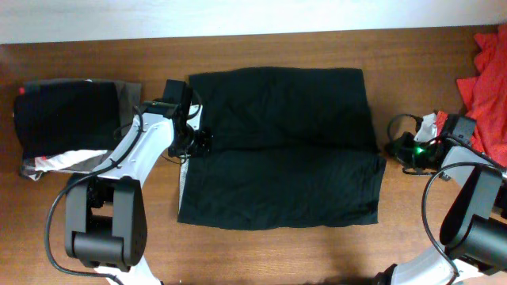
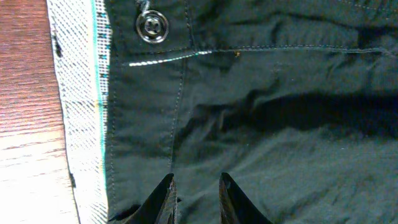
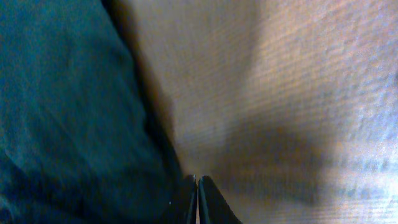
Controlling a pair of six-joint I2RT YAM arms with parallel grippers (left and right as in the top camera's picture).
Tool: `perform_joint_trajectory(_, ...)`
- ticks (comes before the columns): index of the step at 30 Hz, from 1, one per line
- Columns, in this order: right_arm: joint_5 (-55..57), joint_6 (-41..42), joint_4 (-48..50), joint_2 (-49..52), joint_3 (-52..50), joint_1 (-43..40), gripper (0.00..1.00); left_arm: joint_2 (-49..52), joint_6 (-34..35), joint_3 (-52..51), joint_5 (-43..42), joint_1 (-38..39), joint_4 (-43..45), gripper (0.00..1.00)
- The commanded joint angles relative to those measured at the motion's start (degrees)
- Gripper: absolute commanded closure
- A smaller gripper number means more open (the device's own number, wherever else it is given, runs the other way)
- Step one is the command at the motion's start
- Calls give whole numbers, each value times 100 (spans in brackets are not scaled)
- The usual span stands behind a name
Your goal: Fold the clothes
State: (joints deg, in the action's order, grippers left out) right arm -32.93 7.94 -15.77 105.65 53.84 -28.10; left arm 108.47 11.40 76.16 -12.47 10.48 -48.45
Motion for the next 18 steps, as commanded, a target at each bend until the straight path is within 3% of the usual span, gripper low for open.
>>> perform_joint_trajectory(1,-457,160,326,61,-42,-11,90,17,-74,-33,142,-13,-4,76)
perform_joint_trajectory(3,-918,157,664,57,61,-20,87,17,-74,-33,140,-13,-7,76)
perform_joint_trajectory(5,-1290,155,514,46,452,-63,92,17,-74,-33,140,-13,-4,77)
perform_joint_trajectory(10,-1631,-55,-1738,-2,2328,-31,96,17,-74,-33,140,-13,-7,77)
perform_joint_trajectory(13,-1504,-638,-3423,-2,3228,170,96,17,-74,-33,140,-13,-7,77)
perform_joint_trajectory(18,-372,-970,-4581,15,3373,699,96,17,-74,-33,140,-13,-2,76)
